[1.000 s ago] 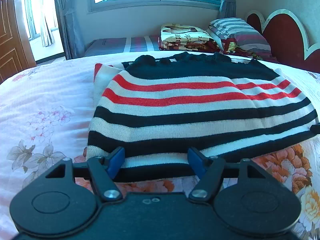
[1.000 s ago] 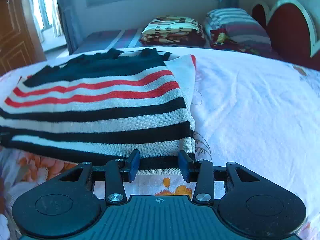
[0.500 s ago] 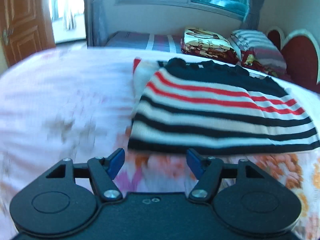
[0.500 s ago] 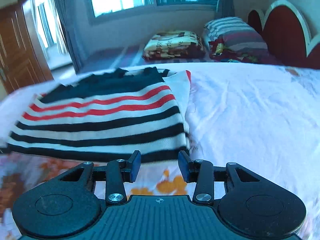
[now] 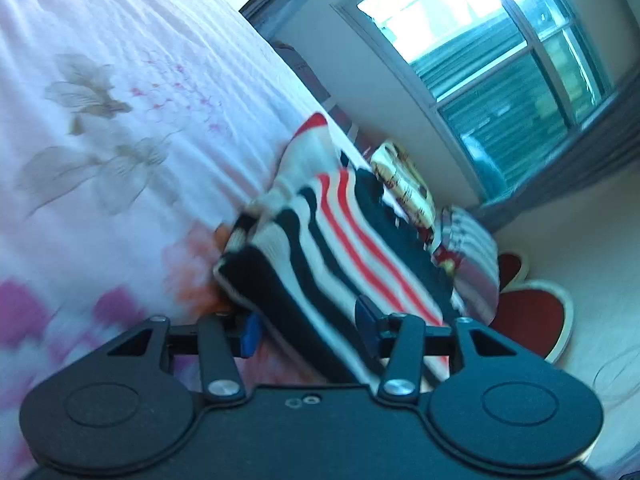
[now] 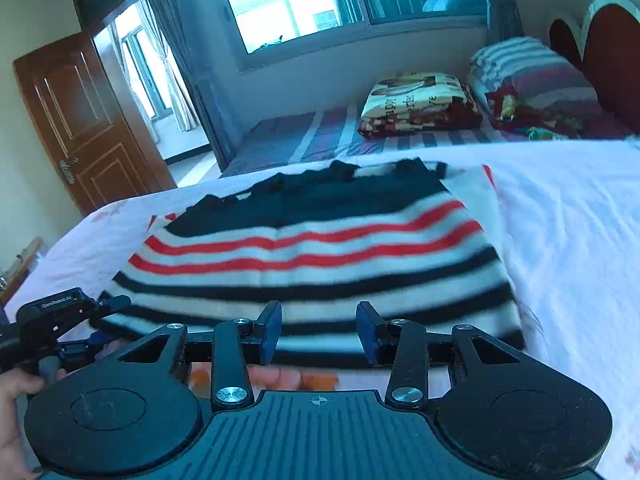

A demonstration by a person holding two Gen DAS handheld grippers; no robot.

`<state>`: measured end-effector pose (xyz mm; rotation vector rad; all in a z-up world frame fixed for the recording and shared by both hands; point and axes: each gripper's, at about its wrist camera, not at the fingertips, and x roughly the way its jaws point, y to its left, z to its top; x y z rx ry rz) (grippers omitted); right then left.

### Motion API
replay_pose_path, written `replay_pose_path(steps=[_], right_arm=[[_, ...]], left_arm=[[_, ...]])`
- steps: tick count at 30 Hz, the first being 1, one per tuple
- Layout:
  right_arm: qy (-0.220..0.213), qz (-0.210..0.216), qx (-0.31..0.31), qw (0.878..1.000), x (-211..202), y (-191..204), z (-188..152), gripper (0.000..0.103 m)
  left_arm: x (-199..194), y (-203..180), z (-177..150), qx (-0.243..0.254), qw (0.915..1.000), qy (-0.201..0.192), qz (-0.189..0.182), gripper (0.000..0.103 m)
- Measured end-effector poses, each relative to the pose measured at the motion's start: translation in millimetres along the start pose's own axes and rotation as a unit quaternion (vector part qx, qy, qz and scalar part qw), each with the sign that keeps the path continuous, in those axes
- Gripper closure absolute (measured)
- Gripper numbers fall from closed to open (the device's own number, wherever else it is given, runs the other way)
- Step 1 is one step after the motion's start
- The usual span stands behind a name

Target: Fold small clothes

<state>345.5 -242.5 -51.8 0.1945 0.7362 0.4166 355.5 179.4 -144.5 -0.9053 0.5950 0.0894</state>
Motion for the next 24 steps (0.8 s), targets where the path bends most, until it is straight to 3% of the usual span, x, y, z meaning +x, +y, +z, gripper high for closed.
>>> replay_pose_path(steps=[1,2,3,9,11,12,15,21,24], right_arm=[[-0.007,0.005,-0.004,1.0,10,3,5,0.068],[-0.005,0.0,-0.007,1.0,19,7,11,0.101],[-0.004,-0.006,-0.006,1.0,27,9,15,0.103],[0.002,0.006,-0.019,1.0,65,20,31,0.103],[0.005,0.009,-0.024,1.0,74,22,31,0.103],[0.008,0.011,-0.026,1.0,78,23,30,0.103],[0.014,0.015,-0.024,0.999,87,24,27,0.103],[0.026,0.031,-0.038,0.998,99,29,26,0.103],[0.033,0.04,-0.045,0.998,109,31,26,0.103]], left_arm=[[5,0,4,-0.007,1.0,-0.002,-0.005,0.055],[9,0,6,-0.012,0.9999,-0.004,-0.009,0.055],[12,1,8,-0.017,0.9997,-0.008,-0.013,0.055],[21,4,8,-0.026,0.9992,-0.023,-0.017,0.062],[22,5,7,-0.036,0.9988,-0.029,-0.014,0.07],[22,7,5,-0.042,0.9986,-0.033,-0.006,0.082],[18,13,-3,-0.07,0.9965,-0.042,-0.014,0.085],[24,10,-1,-0.094,0.994,-0.056,-0.008,0.079],[31,7,4,-0.085,0.9949,-0.054,0.002,0.086]])
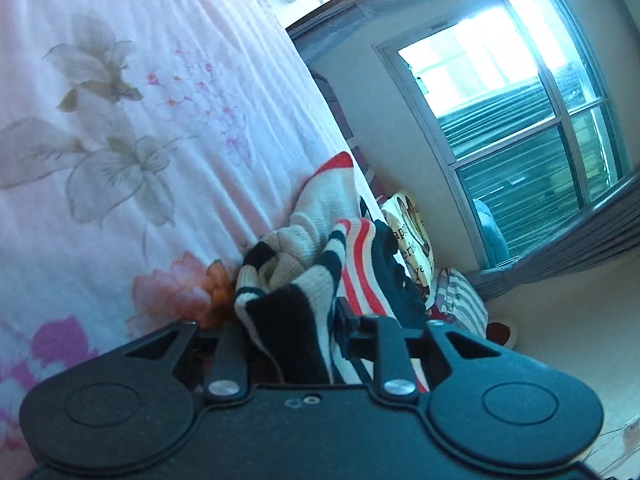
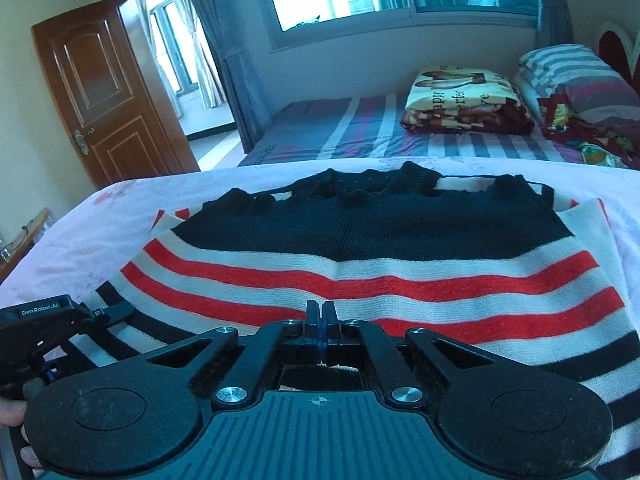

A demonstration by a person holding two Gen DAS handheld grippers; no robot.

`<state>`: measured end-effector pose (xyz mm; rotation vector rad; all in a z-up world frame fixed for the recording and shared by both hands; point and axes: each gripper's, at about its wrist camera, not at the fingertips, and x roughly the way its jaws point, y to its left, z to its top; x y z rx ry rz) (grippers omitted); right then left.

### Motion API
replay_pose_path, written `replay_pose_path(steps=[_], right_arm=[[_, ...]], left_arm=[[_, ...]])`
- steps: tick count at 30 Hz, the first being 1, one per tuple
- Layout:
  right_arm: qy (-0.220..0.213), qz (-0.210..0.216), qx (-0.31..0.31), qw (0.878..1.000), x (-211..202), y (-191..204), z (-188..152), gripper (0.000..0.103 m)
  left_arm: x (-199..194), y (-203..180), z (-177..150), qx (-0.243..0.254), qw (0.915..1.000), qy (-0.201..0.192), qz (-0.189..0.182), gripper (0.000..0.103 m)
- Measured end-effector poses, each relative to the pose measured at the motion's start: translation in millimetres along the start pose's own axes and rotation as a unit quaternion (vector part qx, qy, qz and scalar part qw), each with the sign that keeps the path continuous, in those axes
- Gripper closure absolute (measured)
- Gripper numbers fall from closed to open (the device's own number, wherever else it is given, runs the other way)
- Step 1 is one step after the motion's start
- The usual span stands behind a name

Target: Fold small clothes

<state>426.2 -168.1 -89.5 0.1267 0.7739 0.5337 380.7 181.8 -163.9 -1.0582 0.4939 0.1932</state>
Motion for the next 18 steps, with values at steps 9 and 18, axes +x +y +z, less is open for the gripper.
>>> replay_pose_path(steps=[9,18], right_arm=[[0.02,0.003,-0.006,1.0,19,-13,-13,0.103],[0.012,0.03,0.025,0.999,17,-30,-15,0.103]], left_arm=[[-3,6,5,0.0,0.9999,0.004,-0.012,0.089],[-19,-38,6,0.061,0.9977,-0.01,-0.03,0.089]])
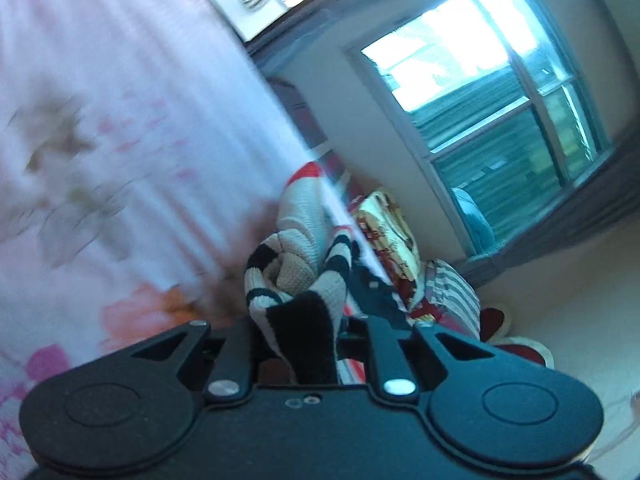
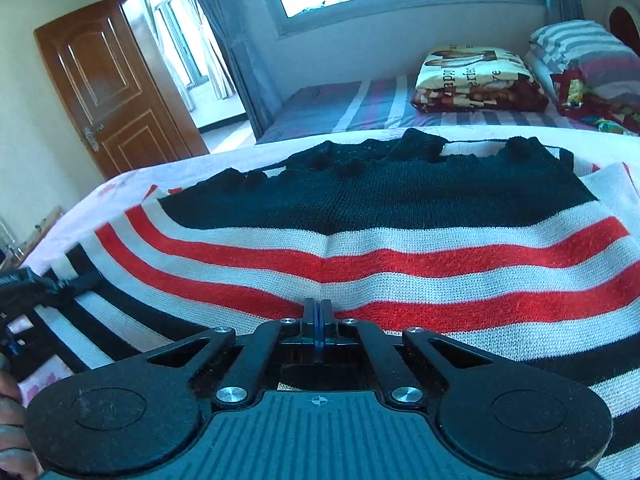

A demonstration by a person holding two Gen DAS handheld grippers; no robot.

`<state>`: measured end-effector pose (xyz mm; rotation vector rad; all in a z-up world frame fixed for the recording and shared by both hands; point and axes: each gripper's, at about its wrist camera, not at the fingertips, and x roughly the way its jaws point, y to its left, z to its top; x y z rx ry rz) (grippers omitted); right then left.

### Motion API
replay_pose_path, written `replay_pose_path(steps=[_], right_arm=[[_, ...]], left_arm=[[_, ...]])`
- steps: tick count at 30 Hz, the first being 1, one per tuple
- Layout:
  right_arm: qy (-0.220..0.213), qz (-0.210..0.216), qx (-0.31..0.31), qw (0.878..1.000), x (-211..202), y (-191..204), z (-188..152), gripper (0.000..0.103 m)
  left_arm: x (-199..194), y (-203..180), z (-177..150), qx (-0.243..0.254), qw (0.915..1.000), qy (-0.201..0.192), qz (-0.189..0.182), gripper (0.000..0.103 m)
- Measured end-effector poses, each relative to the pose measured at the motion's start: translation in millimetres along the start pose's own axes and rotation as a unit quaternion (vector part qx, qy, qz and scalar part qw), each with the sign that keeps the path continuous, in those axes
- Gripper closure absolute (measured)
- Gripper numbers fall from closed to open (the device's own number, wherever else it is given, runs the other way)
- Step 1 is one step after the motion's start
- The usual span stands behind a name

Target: Fold small clothes

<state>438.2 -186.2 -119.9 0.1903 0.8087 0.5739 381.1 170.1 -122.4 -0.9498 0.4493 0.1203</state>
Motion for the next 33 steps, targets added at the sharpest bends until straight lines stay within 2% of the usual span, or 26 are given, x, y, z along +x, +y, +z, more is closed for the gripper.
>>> replay_pose_path(steps=[6,9,13,17,19,20,21,22,23,24,26,27,29,30,32,33], right_arm=[[0.005,0.028,0.039,0.999,-5,-16,6,0.103],[-0.037,0.029,0.08,0.996,-35,-41,9,0.103],[-0.1,0.024,0.168,0.98,-93,-108,8,0.103],[-0.112,0.039,0.232,0.965,-136,-170,9,0.103],[-0.112,0.053,0.247,0.961,-150,-188,10,0.103],[-0.111,0.055,0.251,0.96,-155,-194,11,0.09],[-0.112,0.059,0.253,0.959,-160,-198,14,0.073],[-0.12,0.069,0.251,0.958,-166,-200,15,0.035],[-0.127,0.083,0.248,0.957,-169,-200,16,0.03],[-0.122,0.091,0.249,0.957,-169,-201,18,0.03],[-0.107,0.099,0.256,0.956,-163,-197,21,0.031],[-0.099,0.111,0.259,0.954,-158,-195,18,0.031],[-0.081,0.13,0.259,0.954,-149,-192,17,0.031],[-0.071,0.135,0.258,0.954,-144,-190,17,0.031],[-0.05,0.135,0.255,0.956,-130,-184,15,0.031],[-0.04,0.138,0.255,0.956,-124,-182,15,0.031]], left_arm=[[-8,-80,-4,0.096,0.9946,0.017,-0.037,0.09],[-1,-130,-24,0.15,0.9864,0.044,-0.053,0.09],[21,-185,-73,0.224,0.9678,0.098,-0.059,0.09],[62,-204,-149,0.271,0.9436,0.185,-0.041,0.088],[86,-204,-188,0.29,0.9275,0.234,-0.023,0.083],[91,-203,-202,0.308,0.9231,0.229,-0.019,0.081],[88,-205,-210,0.321,0.9225,0.212,-0.026,0.066],[85,-206,-213,0.32,0.9221,0.214,-0.043,0.041],[80,-207,-213,0.31,0.9229,0.22,-0.06,0.033],[75,-209,-212,0.307,0.9208,0.229,-0.074,0.027],[57,-216,-202,0.32,0.9138,0.231,-0.095,0.037],[46,-217,-190,0.32,0.9161,0.215,-0.11,0.039],[26,-208,-163,0.304,0.9285,0.172,-0.127,0.037],[19,-200,-147,0.296,0.9355,0.15,-0.122,0.033],[21,-187,-121,0.288,0.947,0.112,-0.086,0.032],[27,-179,-110,0.279,0.9515,0.11,-0.069,0.034]])
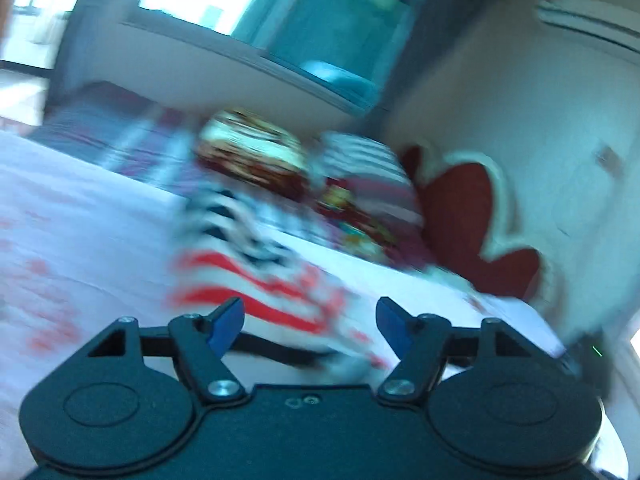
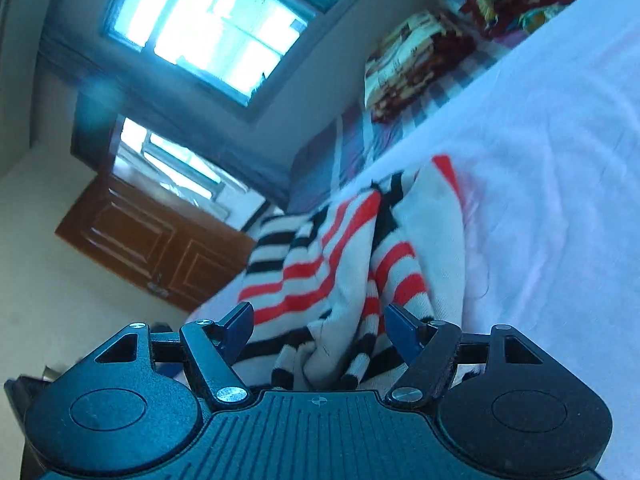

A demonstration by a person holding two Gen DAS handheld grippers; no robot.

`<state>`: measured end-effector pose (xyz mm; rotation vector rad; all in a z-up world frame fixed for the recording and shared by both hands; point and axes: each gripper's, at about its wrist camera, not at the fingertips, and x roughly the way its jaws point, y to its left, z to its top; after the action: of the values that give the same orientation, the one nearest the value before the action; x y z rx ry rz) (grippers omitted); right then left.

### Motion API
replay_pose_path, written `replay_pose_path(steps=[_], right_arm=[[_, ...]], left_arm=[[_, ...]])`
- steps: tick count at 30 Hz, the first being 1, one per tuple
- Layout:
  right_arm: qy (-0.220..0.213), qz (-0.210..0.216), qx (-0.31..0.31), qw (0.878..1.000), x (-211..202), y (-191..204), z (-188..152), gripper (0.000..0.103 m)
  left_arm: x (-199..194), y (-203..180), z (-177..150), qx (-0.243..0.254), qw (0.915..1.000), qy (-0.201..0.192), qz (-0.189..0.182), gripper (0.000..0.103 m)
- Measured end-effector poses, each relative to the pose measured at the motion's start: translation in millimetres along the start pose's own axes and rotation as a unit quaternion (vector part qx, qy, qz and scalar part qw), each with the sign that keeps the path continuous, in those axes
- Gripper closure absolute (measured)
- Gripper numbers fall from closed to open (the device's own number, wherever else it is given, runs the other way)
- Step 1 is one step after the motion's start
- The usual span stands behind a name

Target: Fold small clothes

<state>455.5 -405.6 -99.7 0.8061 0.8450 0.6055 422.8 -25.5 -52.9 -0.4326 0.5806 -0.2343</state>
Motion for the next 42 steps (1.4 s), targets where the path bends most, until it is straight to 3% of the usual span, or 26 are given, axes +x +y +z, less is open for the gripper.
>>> replay_pose_path(steps=[4,7,10,12,14,15,17,19,22,25,26,28,30,33,36,37,38,42], right_arm=[[0.035,-0.032,-0.015,0.999,29,1,-6,0.031],[0.038,-0.044,-0.038,0.998,43,6,-9,0.031],[0.046,-0.075,-0.085,0.992,58,19,-12,0.043],[0.05,-0.106,-0.131,0.984,66,30,-17,0.054],[0.047,-0.124,-0.171,0.976,70,39,-23,0.072],[0.042,-0.128,-0.192,0.972,69,44,-25,0.073],[0.026,-0.145,-0.249,0.957,68,57,-33,0.077],[0.0,-0.15,-0.292,0.945,61,69,-39,0.078],[-0.047,-0.163,-0.363,0.916,42,87,-54,0.078],[-0.067,-0.188,-0.364,0.91,36,73,-63,0.078],[-0.055,-0.203,-0.35,0.913,42,59,-63,0.078],[-0.017,-0.213,-0.291,0.932,56,25,-62,0.078],[-0.024,-0.188,-0.264,0.946,50,11,-60,0.078],[-0.02,-0.186,-0.26,0.947,50,11,-59,0.078],[-0.041,-0.159,-0.23,0.959,38,6,-46,0.072],[-0.057,-0.144,-0.213,0.965,31,4,-35,0.063],[-0.066,-0.13,-0.196,0.97,28,0,-25,0.06],[-0.061,-0.095,-0.112,0.987,35,-20,18,0.06]], left_arm=[[25,40,3,-0.027,0.9978,0.041,0.045,0.04],[34,64,-5,-0.051,0.996,0.058,0.046,0.037],[45,74,-8,-0.061,0.9943,0.079,0.036,0.035],[39,74,-1,-0.049,0.9953,0.076,0.035,0.037],[30,75,10,-0.035,0.9975,0.04,0.046,0.039],[34,77,17,-0.04,0.9973,0.033,0.051,0.039],[47,84,22,-0.044,0.9954,0.061,0.06,0.041],[52,82,24,-0.039,0.9958,0.066,0.05,0.047],[54,68,26,-0.025,0.9971,0.062,0.038,0.051],[69,52,19,0.0,0.9969,0.073,0.031,0.047],[79,45,16,0.013,0.9956,0.086,0.034,0.046],[97,29,9,0.052,0.9911,0.108,0.058,0.042],[103,20,4,0.074,0.9881,0.111,0.076,0.04],[104,12,4,0.098,0.9849,0.112,0.088,0.04],[104,17,7,0.089,0.9855,0.121,0.077,0.04],[104,20,9,0.086,0.9855,0.127,0.073,0.04],[104,21,12,0.083,0.9853,0.132,0.069,0.041],[99,33,23,0.052,0.9914,0.113,0.04,0.045]])
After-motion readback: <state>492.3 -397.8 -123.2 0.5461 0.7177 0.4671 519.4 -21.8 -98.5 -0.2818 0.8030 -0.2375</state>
